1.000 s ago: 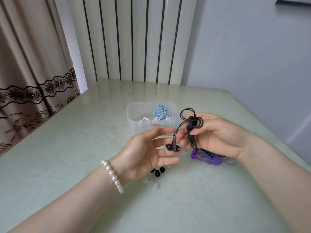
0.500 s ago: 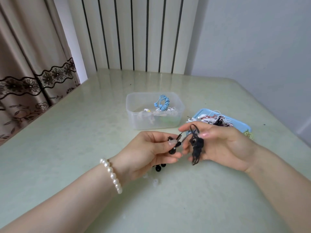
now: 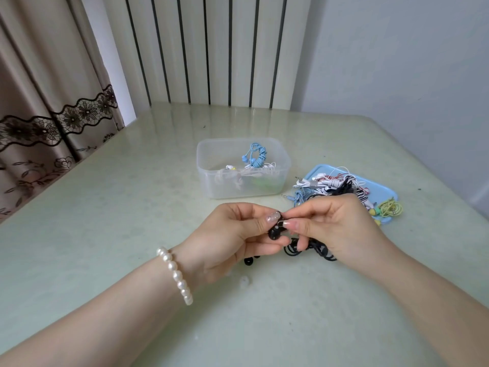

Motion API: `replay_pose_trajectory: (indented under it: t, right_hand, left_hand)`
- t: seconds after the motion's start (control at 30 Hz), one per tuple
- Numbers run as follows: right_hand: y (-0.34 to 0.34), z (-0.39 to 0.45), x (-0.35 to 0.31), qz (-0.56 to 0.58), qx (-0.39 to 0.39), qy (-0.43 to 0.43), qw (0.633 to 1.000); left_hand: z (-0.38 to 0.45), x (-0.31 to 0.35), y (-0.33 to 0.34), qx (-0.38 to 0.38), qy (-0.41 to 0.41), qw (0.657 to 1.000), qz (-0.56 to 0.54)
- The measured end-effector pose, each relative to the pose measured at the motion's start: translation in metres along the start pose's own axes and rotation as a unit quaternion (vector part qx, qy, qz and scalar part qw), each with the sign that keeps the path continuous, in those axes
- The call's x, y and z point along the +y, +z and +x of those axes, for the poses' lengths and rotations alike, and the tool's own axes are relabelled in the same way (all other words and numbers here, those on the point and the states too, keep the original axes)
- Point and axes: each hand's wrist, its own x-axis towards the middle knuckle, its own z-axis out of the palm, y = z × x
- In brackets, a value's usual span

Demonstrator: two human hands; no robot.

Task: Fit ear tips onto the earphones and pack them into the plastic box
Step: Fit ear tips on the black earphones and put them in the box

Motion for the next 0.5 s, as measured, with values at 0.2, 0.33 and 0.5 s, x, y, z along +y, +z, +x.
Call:
replay_pose_trajectory:
  t: [0.2,0.33,0.5]
  right_hand:
    - [-0.001,0.002,-0.002,0.026,0.029,0.030,0.999]
    - [-0.006,0.002,-0.006,0.047,0.044,0.055,0.996]
    - [-0.015,0.002,-0.007,0.032,0.037,0.083,0.995]
  left_hand:
    - [0.000,0.004,0.000,0.008,-0.022,1.000,-0.012]
    - [-0.002,0.005,-0.002,0.003,-0.011,0.999,0.042]
    - [0.001,0.012,-0.017,0.117,0.093,0.967,0.207]
